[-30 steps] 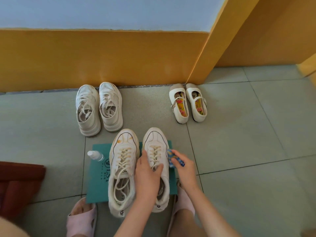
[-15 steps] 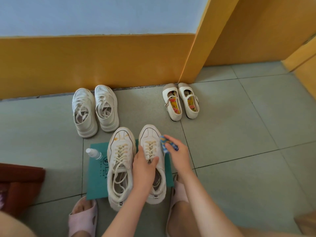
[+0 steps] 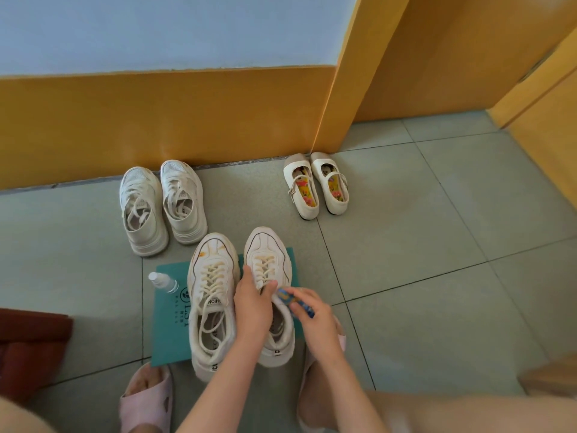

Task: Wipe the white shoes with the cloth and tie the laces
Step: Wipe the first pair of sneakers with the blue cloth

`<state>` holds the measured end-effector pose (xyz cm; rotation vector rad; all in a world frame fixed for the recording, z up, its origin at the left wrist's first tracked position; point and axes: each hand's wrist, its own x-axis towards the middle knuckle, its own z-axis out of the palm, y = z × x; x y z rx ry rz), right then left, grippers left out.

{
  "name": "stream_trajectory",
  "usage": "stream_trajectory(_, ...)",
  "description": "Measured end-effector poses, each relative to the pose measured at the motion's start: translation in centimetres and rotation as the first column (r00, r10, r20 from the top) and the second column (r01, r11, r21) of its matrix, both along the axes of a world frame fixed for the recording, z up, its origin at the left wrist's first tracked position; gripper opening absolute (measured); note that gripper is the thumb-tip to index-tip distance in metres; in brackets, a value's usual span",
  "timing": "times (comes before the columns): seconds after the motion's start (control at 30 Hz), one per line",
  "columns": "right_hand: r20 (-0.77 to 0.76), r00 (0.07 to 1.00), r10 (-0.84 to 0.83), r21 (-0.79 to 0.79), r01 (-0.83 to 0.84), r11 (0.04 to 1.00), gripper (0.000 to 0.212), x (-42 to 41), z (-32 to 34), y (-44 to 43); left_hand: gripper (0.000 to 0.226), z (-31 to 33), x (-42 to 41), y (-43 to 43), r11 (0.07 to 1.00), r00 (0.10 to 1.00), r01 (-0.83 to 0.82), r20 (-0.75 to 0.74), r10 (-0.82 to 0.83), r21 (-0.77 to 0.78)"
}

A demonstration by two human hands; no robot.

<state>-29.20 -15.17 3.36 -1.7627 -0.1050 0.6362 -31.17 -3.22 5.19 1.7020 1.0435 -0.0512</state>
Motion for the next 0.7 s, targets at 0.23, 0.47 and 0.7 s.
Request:
stream_trajectory(0.23,0.007,0.996,-0.086,-0.052,0.086,0.995,0.034,-3.6,0.2,-2.5,0.064,0.0,0.1,-0.6,0.998,1.0,-0.006,-0.018,0.007,0.059)
stream_trajectory(0.47,-0.128,0.918,-0.376,0.03,0.382,0.924,0.03,-4.2,-0.1,-3.0,0.064,0.1,0.1,-0.6,0.999,1.0,-0.005,-0.021,0.006,0.051)
stream_trajectory(0.7,-0.218,0.897,-0.385,0.065,0.407,0.911,0.03,-6.1,0.4,-1.0,0.062,0.3,0.5,-1.0,0.998,0.997,-0.064,-0.03,0.065,0.029)
